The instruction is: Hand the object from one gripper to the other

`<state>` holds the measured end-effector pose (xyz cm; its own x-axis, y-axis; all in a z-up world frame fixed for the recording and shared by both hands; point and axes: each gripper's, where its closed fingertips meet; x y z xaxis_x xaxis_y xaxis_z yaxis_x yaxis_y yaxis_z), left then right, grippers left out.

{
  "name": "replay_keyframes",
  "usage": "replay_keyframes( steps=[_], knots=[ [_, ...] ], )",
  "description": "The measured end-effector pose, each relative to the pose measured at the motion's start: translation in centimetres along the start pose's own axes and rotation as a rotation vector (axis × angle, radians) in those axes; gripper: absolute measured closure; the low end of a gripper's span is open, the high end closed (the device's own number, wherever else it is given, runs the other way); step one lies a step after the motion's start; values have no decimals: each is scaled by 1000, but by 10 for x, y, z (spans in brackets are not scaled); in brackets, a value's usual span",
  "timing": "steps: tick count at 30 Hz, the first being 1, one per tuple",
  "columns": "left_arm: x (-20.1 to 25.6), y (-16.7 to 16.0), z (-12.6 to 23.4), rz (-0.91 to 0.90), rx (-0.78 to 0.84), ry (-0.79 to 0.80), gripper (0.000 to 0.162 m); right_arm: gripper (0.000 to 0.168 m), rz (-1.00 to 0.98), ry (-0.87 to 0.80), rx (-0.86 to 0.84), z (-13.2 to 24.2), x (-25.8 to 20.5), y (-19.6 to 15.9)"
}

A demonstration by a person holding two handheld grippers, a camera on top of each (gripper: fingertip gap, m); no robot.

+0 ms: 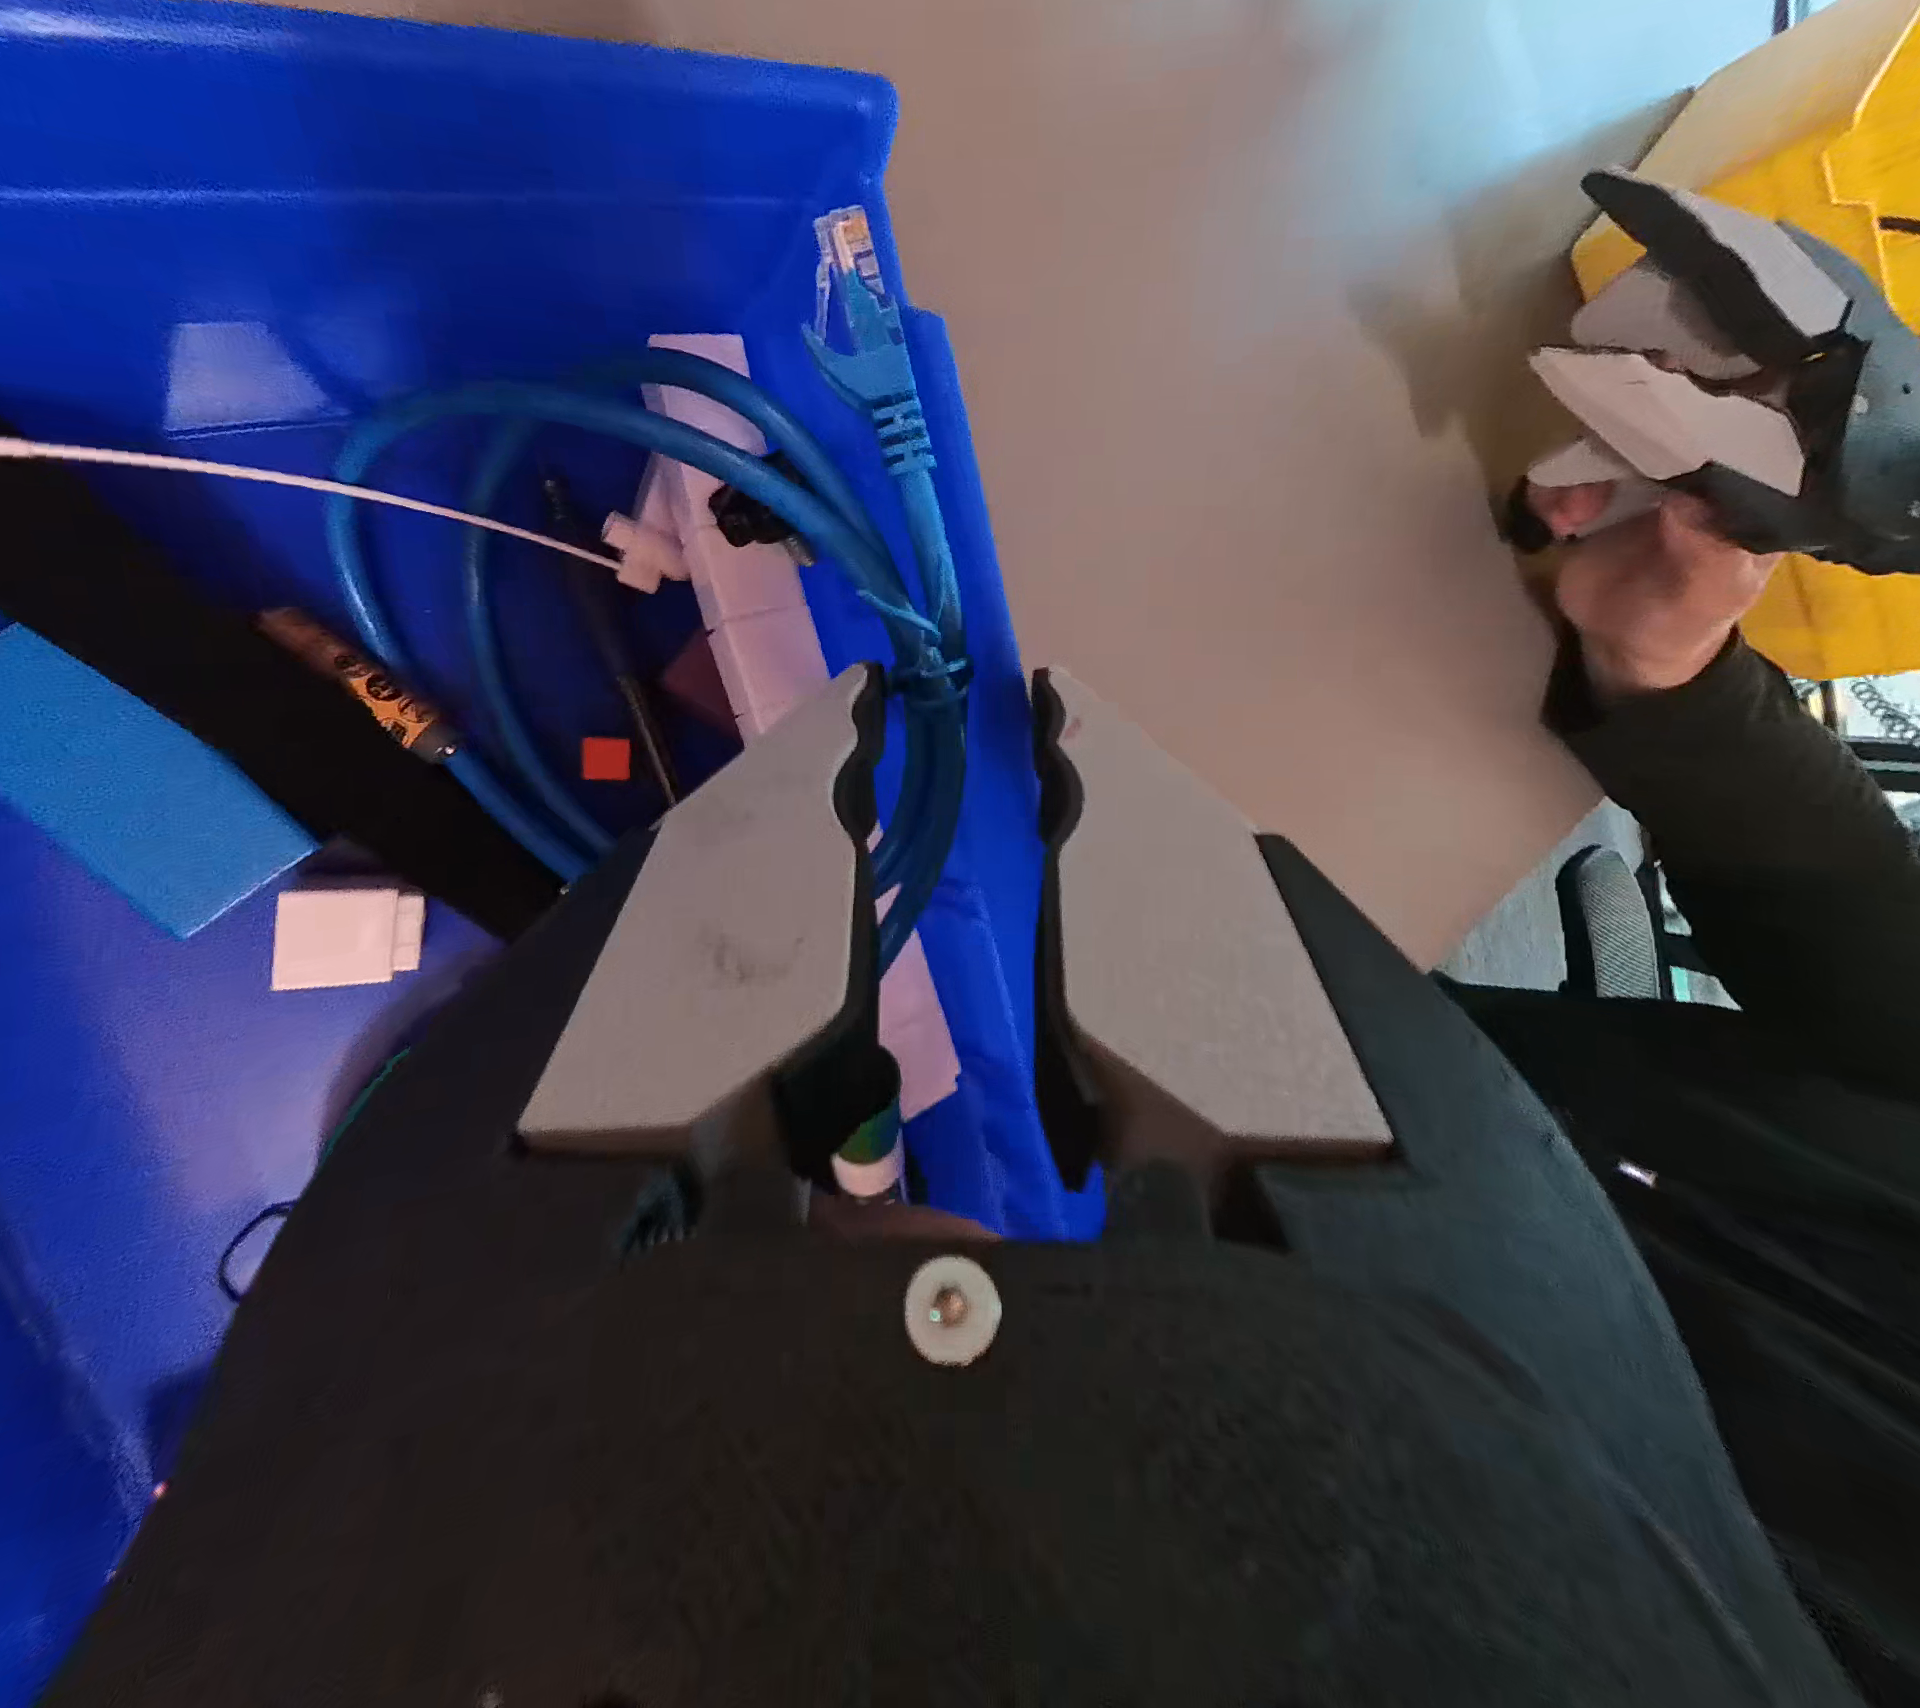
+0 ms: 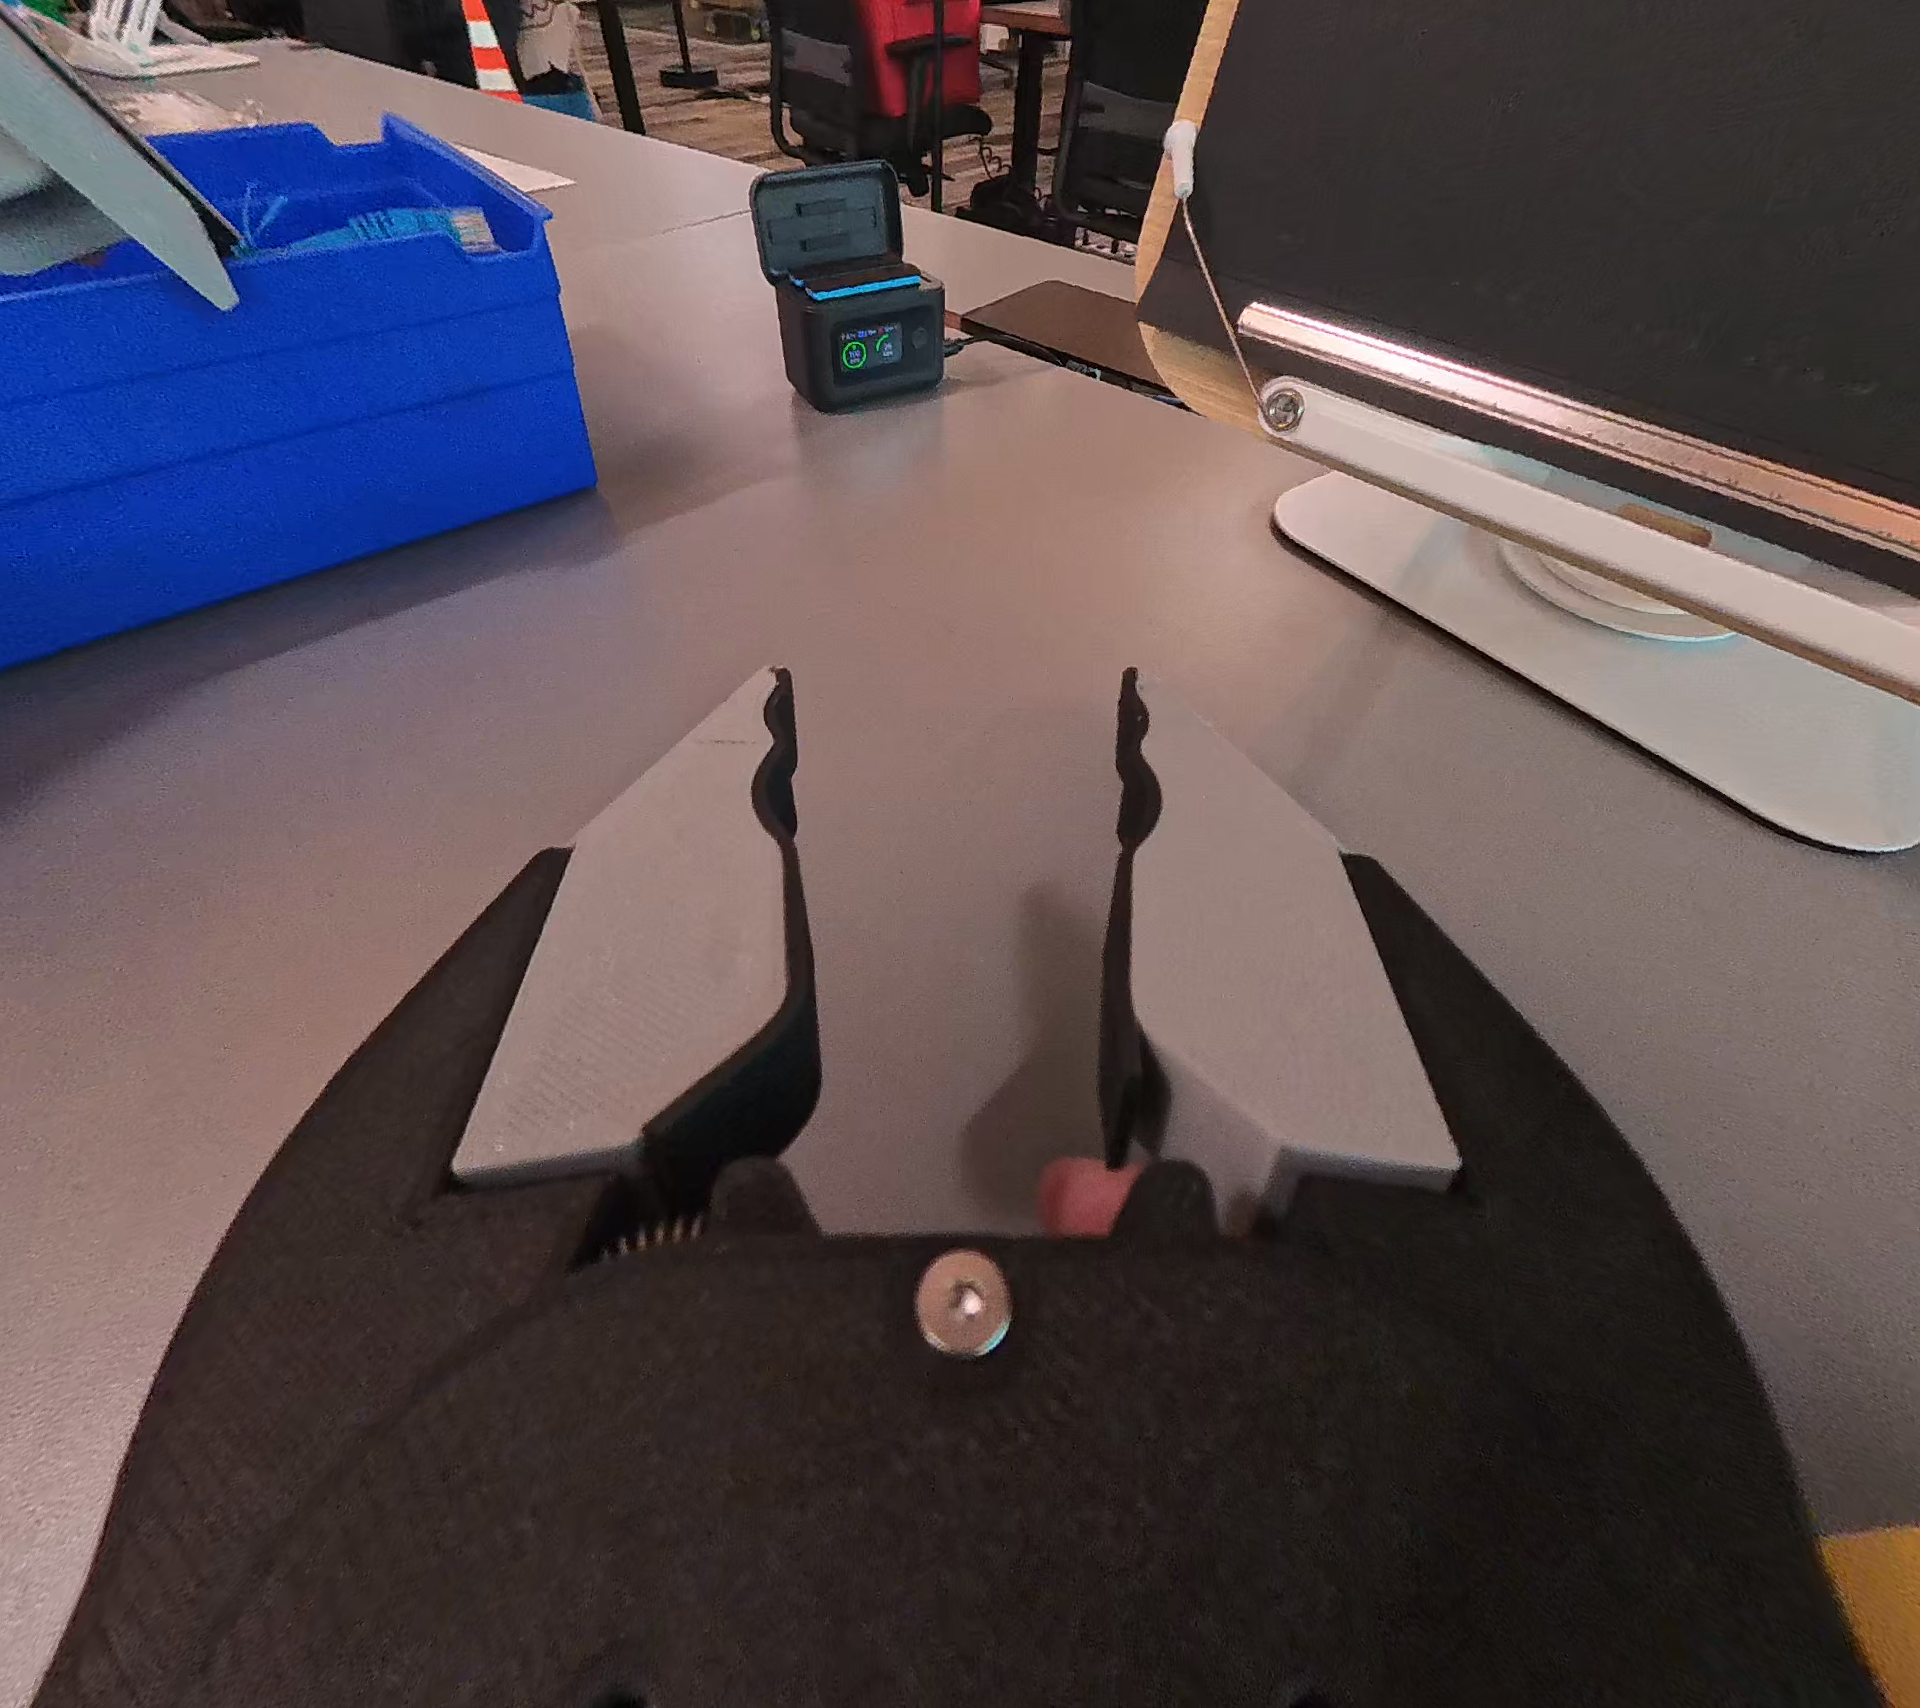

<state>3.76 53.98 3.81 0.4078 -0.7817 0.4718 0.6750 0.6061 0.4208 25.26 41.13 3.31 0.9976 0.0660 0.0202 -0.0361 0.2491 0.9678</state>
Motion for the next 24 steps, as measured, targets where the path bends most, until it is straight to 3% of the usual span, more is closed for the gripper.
replay_keyframes(
  steps=[5,8,12,15,18,21,24],
  knots=[
    [7,8,13,-22,64,-76,148,112,-6,-6,6,0,3,2],
    [-13,11,21,-67,92,51,149,113,-19,-4,-4,-1,4,0],
    [-6,56,68,-148,323,173,150,112,-27,5,-12,-3,5,-2],
    [52,105,119,-325,627,248,150,108,-43,41,-20,-5,0,-4],
    [149,125,148,-554,938,158,150,103,-73,139,-33,-7,-13,-5],
    [208,117,113,-682,1049,63,151,103,-97,263,-5,-3,-28,2],
    [222,110,42,-778,1118,44,151,103,-190,453,43,7,-48,14]
  ],
)
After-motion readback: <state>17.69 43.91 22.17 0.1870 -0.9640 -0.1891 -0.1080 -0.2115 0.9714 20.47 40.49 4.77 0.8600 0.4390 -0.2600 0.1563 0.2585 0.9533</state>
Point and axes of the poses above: each gripper's, where its closed fingertips meet, z back along the fingers, y out of its top, x = y × z across the jaws, and after that the axes turned 1 degree about -x, right-handed
